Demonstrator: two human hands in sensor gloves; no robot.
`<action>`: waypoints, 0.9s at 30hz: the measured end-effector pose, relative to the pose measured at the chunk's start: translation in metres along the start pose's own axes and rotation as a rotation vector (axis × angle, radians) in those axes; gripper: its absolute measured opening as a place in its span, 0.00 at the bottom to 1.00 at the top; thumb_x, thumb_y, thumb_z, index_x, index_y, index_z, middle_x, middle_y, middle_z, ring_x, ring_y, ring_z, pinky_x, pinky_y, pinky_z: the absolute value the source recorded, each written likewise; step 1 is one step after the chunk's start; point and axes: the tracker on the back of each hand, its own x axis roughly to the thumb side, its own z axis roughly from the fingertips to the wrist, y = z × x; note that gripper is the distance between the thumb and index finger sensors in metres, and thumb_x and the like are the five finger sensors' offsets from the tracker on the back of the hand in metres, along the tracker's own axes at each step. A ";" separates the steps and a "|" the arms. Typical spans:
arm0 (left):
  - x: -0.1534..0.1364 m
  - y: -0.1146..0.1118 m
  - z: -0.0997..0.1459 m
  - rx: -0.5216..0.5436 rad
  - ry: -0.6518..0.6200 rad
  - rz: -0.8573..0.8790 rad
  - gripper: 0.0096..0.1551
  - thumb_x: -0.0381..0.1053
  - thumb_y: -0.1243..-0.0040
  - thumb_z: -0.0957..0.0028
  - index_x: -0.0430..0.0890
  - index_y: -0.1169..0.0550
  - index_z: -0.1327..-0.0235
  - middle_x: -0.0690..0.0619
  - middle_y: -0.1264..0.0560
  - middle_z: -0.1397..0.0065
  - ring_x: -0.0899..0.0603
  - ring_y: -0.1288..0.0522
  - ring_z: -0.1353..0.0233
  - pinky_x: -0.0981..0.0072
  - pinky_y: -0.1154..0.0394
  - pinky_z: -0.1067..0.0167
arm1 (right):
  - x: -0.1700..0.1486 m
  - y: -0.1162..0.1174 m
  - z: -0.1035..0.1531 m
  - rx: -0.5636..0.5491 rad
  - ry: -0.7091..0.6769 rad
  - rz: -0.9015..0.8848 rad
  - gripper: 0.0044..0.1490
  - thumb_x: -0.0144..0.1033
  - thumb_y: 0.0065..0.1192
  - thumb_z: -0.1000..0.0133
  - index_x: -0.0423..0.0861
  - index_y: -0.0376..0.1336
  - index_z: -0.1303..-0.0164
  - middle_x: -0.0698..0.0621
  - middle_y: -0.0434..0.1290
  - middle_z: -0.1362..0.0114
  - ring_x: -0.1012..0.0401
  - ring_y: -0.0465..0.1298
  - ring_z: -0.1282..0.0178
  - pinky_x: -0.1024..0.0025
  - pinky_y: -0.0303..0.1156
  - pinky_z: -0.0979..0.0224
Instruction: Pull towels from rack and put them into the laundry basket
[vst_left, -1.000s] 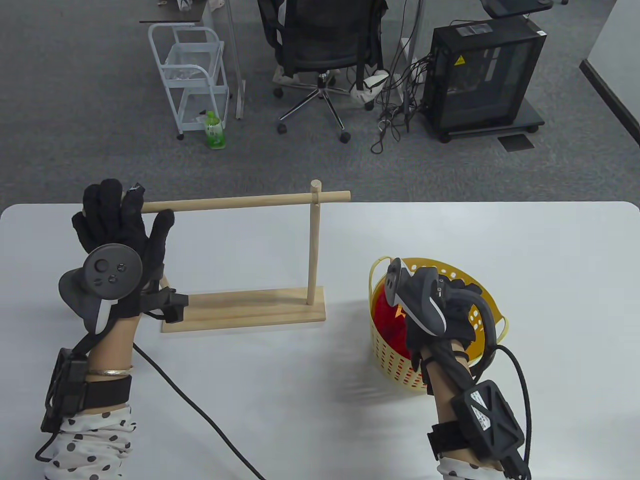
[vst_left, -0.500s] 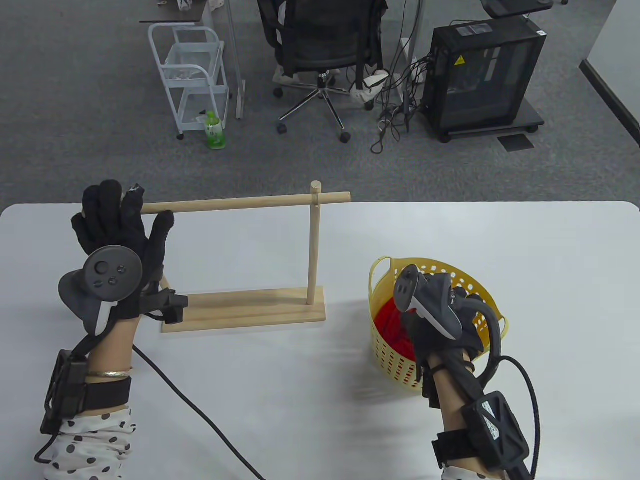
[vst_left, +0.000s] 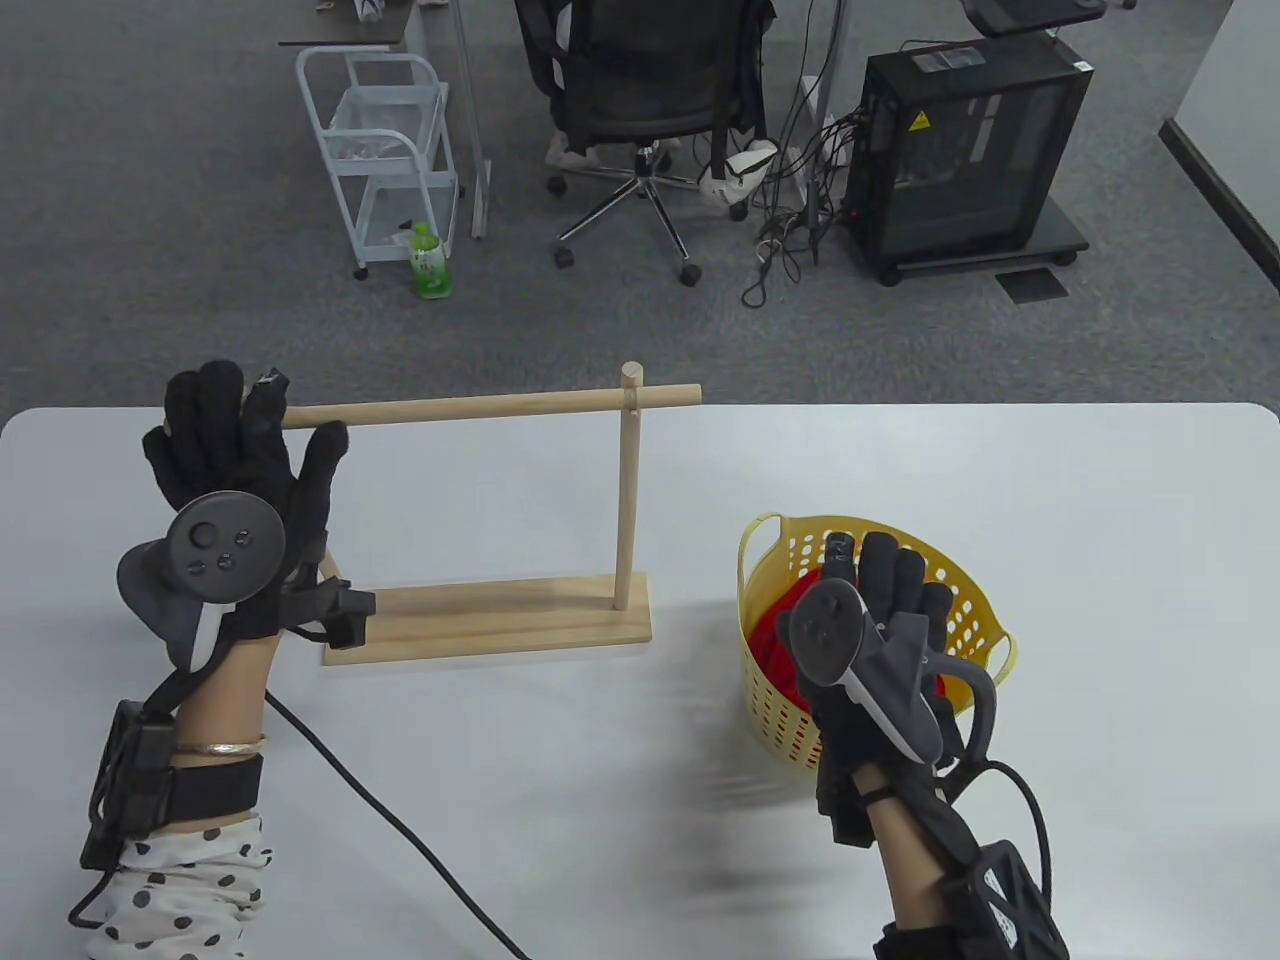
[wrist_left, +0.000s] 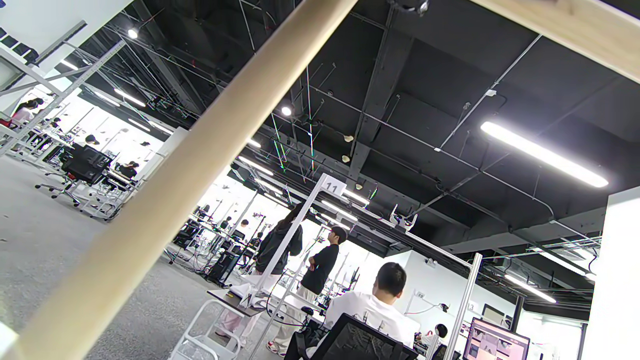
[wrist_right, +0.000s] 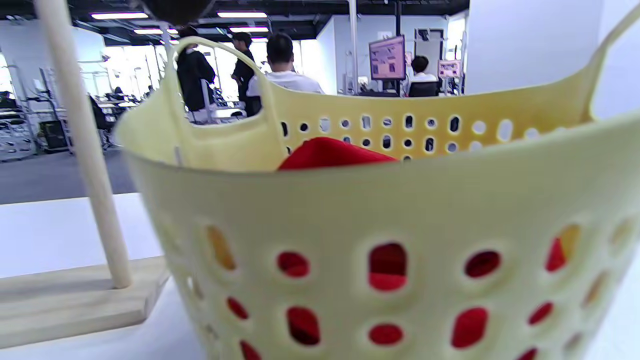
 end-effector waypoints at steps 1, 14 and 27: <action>0.000 0.000 0.000 -0.001 0.001 0.000 0.41 0.75 0.66 0.36 0.58 0.47 0.13 0.61 0.62 0.07 0.50 0.72 0.07 0.43 0.74 0.12 | 0.005 0.000 0.005 -0.025 -0.024 0.005 0.51 0.58 0.49 0.37 0.48 0.41 0.07 0.43 0.38 0.08 0.45 0.42 0.10 0.47 0.37 0.13; 0.000 0.002 -0.003 -0.021 0.008 0.015 0.41 0.75 0.64 0.35 0.58 0.46 0.12 0.61 0.61 0.06 0.50 0.71 0.07 0.43 0.73 0.12 | 0.063 0.033 0.068 -0.196 -0.272 -0.035 0.50 0.59 0.45 0.36 0.48 0.41 0.07 0.43 0.38 0.08 0.45 0.42 0.10 0.47 0.37 0.13; 0.002 0.005 -0.006 -0.057 0.029 -0.013 0.41 0.74 0.63 0.34 0.58 0.46 0.10 0.61 0.61 0.05 0.50 0.70 0.06 0.43 0.73 0.12 | 0.087 0.115 0.093 -0.134 -0.349 0.023 0.49 0.58 0.42 0.36 0.48 0.39 0.07 0.44 0.36 0.09 0.45 0.41 0.11 0.47 0.37 0.13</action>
